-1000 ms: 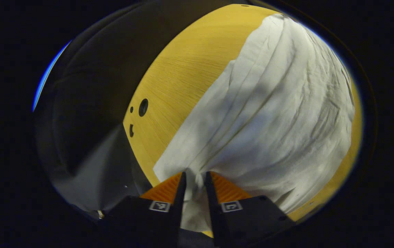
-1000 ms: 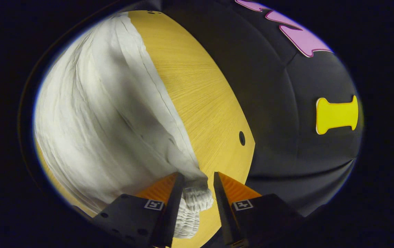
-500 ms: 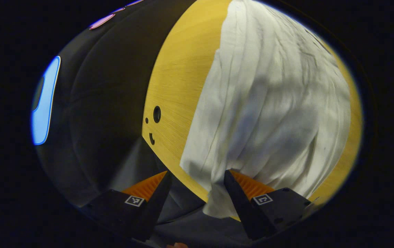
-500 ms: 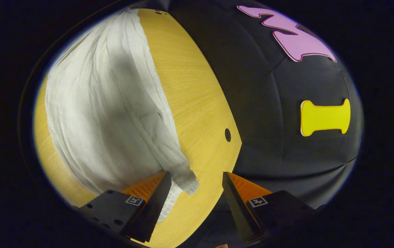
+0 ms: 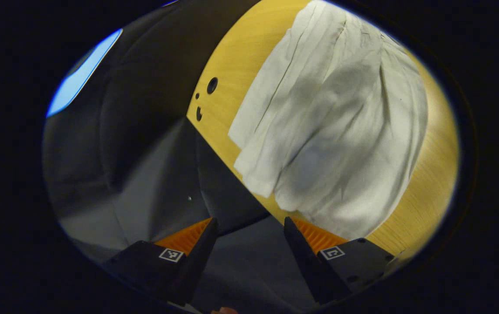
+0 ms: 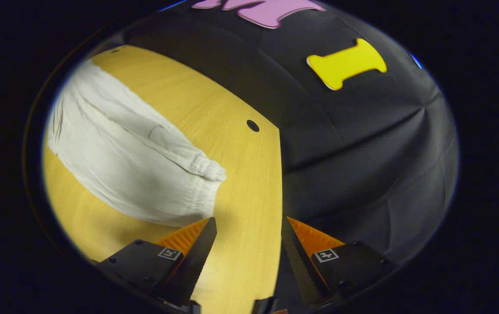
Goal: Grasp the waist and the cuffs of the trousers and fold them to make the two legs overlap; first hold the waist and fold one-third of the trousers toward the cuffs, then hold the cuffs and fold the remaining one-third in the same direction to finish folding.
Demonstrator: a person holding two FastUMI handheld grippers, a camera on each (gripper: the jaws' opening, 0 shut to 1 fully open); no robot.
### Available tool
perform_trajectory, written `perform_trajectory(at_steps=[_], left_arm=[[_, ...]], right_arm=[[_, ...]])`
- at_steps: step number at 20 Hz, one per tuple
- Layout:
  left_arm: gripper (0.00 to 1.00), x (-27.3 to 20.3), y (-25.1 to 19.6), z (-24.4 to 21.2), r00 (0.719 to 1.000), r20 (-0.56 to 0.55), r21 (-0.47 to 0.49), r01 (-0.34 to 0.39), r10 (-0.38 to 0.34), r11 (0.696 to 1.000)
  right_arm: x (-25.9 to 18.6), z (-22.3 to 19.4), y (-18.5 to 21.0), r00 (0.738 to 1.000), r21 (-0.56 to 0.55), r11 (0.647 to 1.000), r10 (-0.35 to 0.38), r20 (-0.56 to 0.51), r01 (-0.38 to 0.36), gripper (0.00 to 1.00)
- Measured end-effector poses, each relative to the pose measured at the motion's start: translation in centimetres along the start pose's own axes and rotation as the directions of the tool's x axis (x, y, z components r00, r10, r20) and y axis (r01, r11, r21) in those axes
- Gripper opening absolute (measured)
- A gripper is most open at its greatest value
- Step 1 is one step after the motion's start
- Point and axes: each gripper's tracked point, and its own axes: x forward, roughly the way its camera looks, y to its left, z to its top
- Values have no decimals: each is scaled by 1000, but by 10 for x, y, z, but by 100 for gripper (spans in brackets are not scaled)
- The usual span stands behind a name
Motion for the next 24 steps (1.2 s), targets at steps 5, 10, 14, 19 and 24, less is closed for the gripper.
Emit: perform_trajectory(at_steps=[5, 10, 14, 19, 24], left_arm=[[96, -29, -13, -2, 999, 52, -201, 18, -7, 979], [96, -58, -41, 26, 989, 144, -468, 99, -35, 878], [96, -77, -55, 57, 974, 222, -626, 182, -51, 758], [97, -96, -65, 80, 956, 287, -750, 260, -54, 608], [98, -110, -82, 88, 935, 349, -886, 352, -67, 302]], right_arm=[[-26, 11, 68, 982, 487, 855, 181, 46, -180, 94], [-21, 3, 88, 977, 783, 607, 215, 1, -134, 93], [-2, 0, 85, 979, 898, 435, 203, -22, -70, 94], [18, -4, 81, 978, 933, 359, 198, -58, -17, 94], [31, -10, 76, 981, 954, 301, 180, -73, 15, 89]])
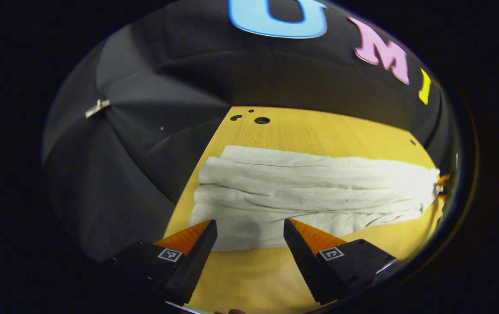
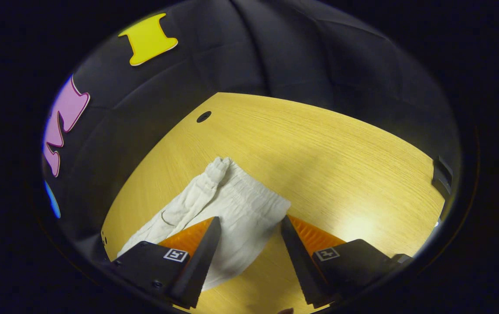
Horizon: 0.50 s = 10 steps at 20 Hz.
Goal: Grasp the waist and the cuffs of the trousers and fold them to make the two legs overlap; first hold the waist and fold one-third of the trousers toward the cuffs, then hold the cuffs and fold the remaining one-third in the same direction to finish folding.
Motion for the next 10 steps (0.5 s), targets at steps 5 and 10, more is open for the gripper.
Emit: perform_trajectory(at_steps=[5, 10], left_arm=[[98, -6, -10, -12, 999, 9, -311, 42, -42, 950], [96, -12, -17, -32, 996, -17, -562, 67, -92, 824]], right_arm=[[7, -4, -3, 999, 42, 999, -12, -46, 14, 63], [4, -3, 0, 1000, -8, 1000, -4, 17, 4, 15]])
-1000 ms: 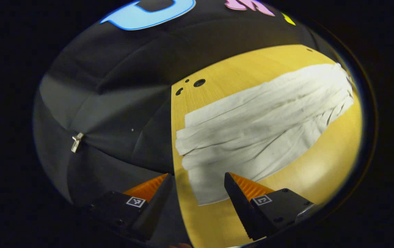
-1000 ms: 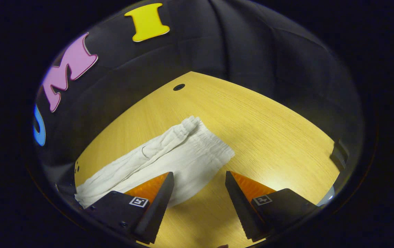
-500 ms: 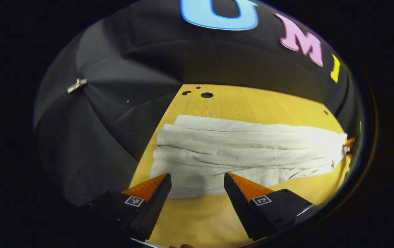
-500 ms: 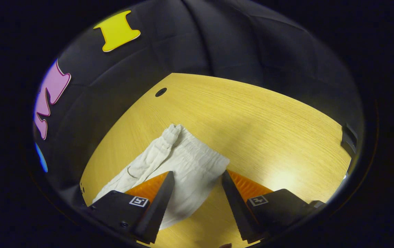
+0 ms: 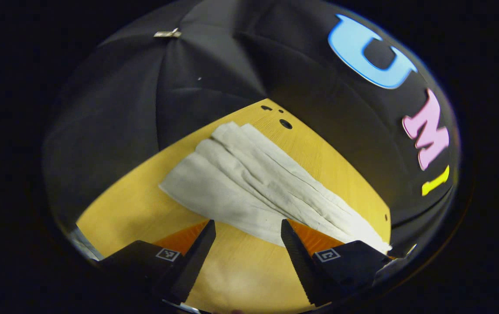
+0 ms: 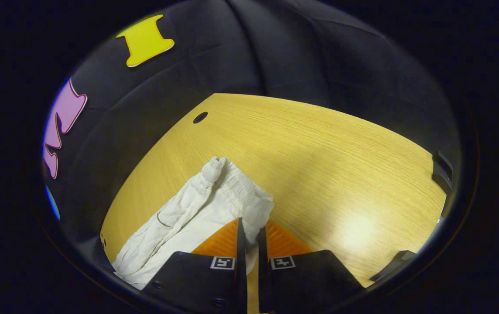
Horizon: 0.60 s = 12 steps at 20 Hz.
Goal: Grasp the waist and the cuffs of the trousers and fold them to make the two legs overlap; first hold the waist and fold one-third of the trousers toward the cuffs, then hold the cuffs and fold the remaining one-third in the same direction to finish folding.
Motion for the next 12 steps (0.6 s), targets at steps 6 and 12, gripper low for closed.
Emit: perform_trajectory(at_steps=[6, 12], left_arm=[[96, 25, 10, -4, 999, -47, -126, -2, -4, 992], [96, 65, -11, 18, 999, -13, -118, 36, -38, 992]], right_arm=[[-1, -1, -1, 1000, 24, 1000, 17, -4, -17, 15], [-1, -1, 0, 1000, -24, 999, 24, -1, -24, 15]])
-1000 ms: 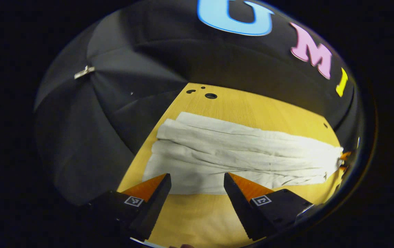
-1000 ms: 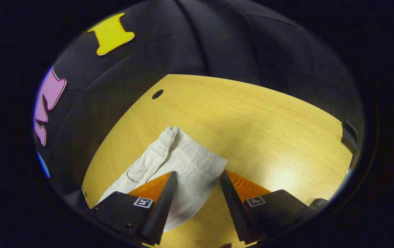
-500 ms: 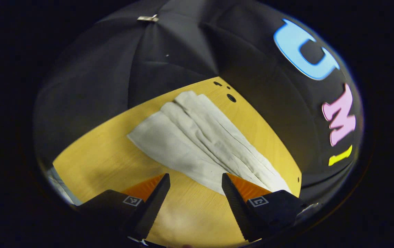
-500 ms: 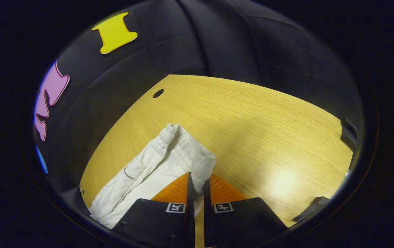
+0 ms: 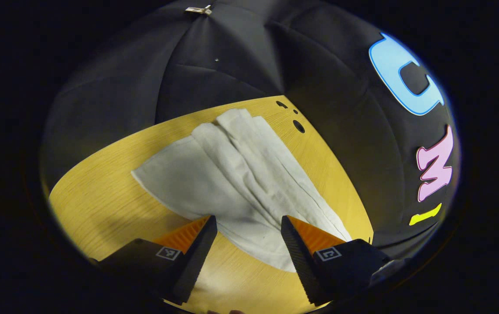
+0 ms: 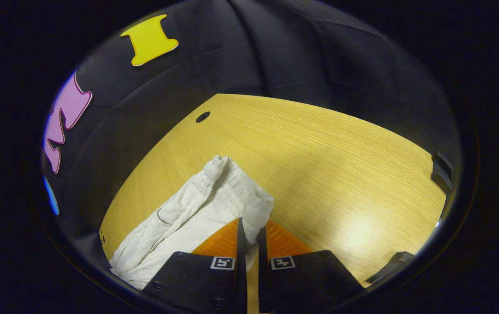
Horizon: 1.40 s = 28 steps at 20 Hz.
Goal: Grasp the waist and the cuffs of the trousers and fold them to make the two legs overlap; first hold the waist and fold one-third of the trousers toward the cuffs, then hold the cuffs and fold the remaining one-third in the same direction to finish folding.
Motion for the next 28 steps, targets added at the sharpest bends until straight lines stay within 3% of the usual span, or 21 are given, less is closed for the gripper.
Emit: perform_trajectory(at_steps=[6, 7, 8, 10, 12, 18, 22, 28], left_arm=[[89, 37, -23, 31, 999, 38, -52, 38, -36, 998], [87, 45, -19, 33, 999, 31, -55, 16, -14, 998], [65, 54, -11, 33, 1000, 24, -54, -13, 15, 998], [22, 57, -15, 34, 999, 30, -121, 25, -21, 992], [12, 53, -15, 32, 998, 36, -196, 56, -50, 979], [10, 29, -10, 1, 998, -9, -191, 53, -56, 980], [9, 11, -9, -26, 997, -34, -177, 60, -67, 982], [9, -10, -8, -54, 996, -40, -136, 74, -80, 988]], right_arm=[[1, 1, 0, 1000, 1, 1000, -2, 10, 2, 15], [1, 1, 0, 1000, 6, 1000, -2, 10, 2, 15], [0, 1, 0, 1000, 10, 1000, -3, 10, 3, 15], [-2, 3, 0, 1000, 16, 1000, -5, 15, 4, 15], [-4, 6, 1, 1000, 27, 1000, -5, 28, 4, 15], [-51, 41, 7, 989, 21, 998, 57, 133, -60, 14], [-82, 60, 16, 972, -114, 991, 96, 215, -73, 14], [-126, 67, 81, 932, -305, 938, 248, 263, -164, 15]])
